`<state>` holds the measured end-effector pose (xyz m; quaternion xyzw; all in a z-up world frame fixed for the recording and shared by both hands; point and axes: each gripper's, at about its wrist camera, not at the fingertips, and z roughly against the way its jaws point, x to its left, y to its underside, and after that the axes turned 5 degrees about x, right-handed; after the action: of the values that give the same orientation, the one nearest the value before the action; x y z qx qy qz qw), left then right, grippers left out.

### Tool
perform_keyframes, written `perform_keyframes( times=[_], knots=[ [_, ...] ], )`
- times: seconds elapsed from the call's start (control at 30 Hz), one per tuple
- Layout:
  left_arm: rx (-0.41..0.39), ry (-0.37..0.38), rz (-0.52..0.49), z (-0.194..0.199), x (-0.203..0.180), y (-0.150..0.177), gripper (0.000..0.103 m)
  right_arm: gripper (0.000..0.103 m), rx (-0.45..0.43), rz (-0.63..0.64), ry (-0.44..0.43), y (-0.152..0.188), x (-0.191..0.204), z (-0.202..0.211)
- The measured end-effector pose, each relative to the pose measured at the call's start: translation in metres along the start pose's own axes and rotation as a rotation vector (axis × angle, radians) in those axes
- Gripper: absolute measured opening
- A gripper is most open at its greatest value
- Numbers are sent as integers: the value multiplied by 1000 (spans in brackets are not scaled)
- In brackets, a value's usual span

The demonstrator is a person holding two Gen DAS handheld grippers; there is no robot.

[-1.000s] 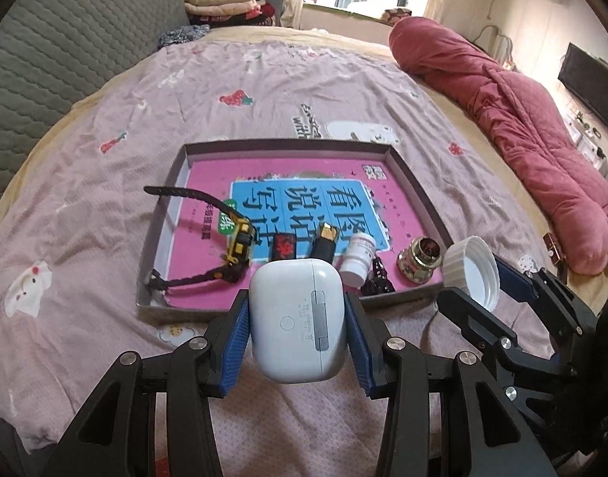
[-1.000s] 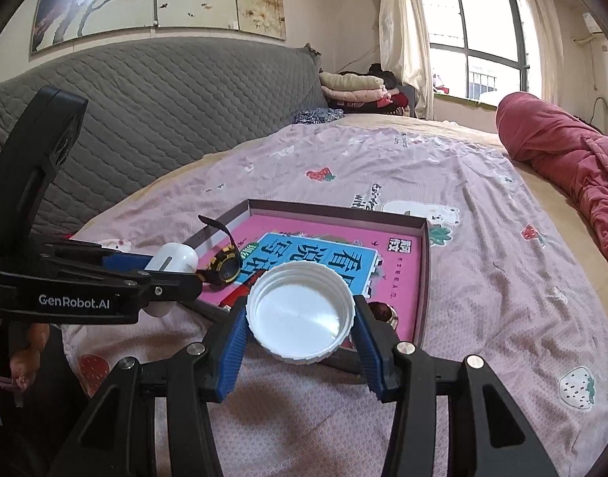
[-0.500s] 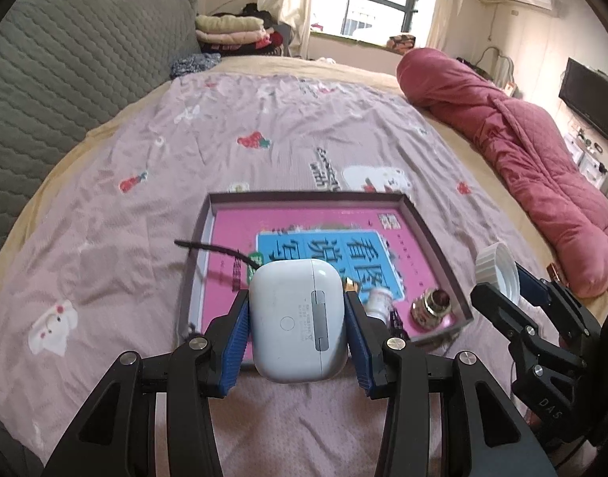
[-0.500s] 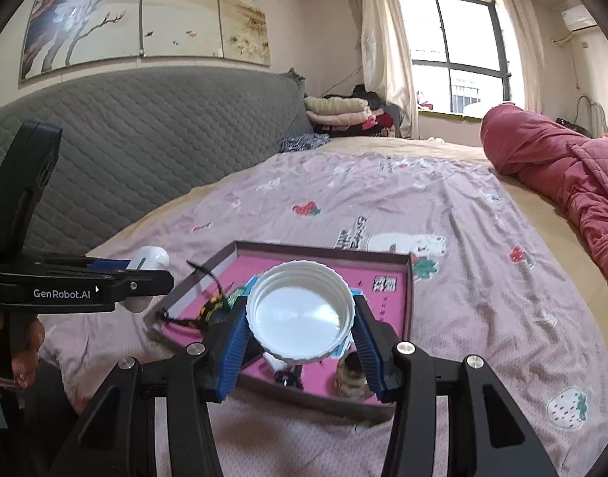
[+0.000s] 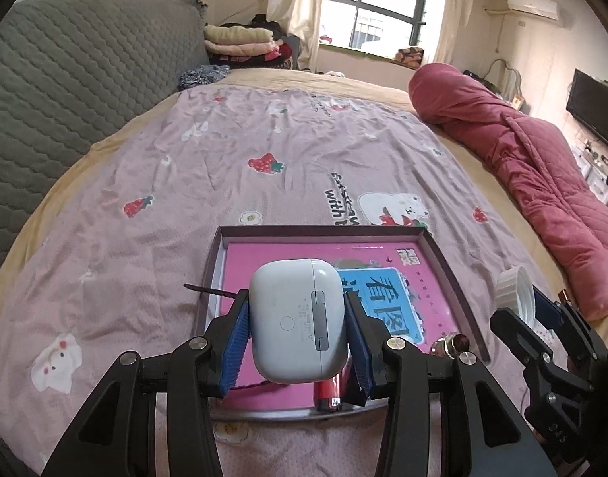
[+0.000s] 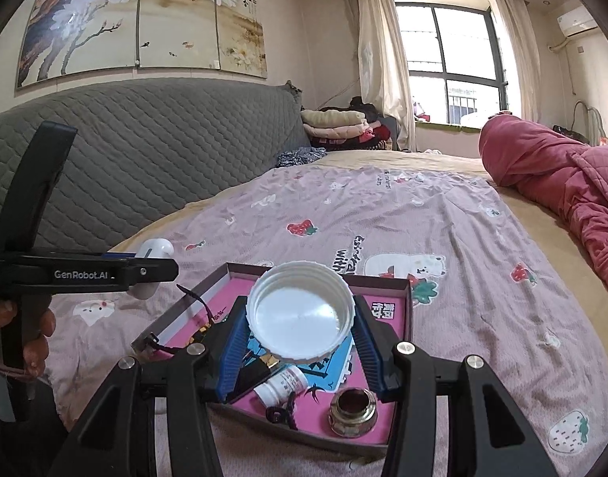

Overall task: Organize rigid objects
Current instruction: 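Carry the earbuds case with left tool while right tool carries the cap over the tray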

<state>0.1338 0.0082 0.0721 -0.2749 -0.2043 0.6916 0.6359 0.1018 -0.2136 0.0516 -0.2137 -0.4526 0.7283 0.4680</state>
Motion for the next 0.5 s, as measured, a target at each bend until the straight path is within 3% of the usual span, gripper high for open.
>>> perform_keyframes(
  times=[0.5],
  knots=[
    [100, 12, -50, -51, -18, 31, 47, 50, 89, 28, -23, 16, 2, -30]
  ],
)
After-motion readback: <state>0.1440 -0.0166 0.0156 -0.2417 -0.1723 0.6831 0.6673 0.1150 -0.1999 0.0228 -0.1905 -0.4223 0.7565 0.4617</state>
